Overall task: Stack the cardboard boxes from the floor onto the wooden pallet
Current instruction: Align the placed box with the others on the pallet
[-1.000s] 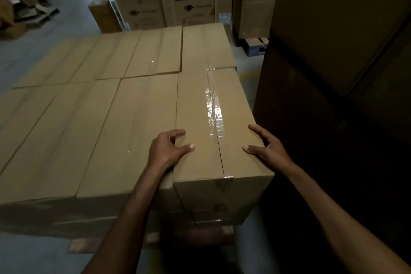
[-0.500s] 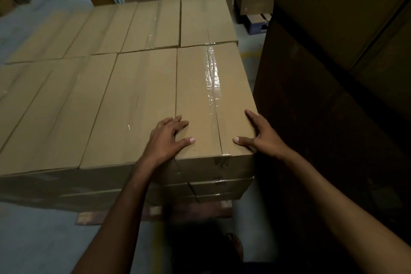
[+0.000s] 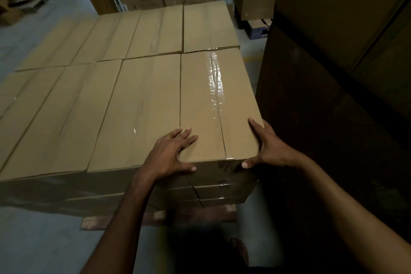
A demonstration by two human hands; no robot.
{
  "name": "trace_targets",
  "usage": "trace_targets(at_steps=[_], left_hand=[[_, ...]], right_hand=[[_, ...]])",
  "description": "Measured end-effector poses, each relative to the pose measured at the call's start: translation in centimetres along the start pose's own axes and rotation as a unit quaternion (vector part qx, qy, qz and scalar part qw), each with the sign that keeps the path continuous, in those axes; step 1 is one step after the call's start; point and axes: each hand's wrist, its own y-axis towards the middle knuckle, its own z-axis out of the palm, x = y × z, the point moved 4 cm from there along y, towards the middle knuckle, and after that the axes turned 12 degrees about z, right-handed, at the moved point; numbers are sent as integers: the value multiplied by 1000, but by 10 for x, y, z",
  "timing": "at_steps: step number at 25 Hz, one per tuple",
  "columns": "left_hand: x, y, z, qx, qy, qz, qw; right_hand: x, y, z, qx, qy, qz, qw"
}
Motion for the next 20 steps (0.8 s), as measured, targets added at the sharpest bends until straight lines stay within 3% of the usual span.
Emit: trace_targets(at_steps=[9, 16, 20], left_hand=[[-1, 1, -2, 5, 57, 30, 998], [14, -2, -10, -7, -78, 29, 996], [8, -3, -9, -34, -83, 41, 995]], right_hand=[[-11, -8, -13, -43, -57, -47, 996], [-3, -3, -10, 32, -29, -27, 999], [-10, -2, -7, 30, 49, -23, 998]])
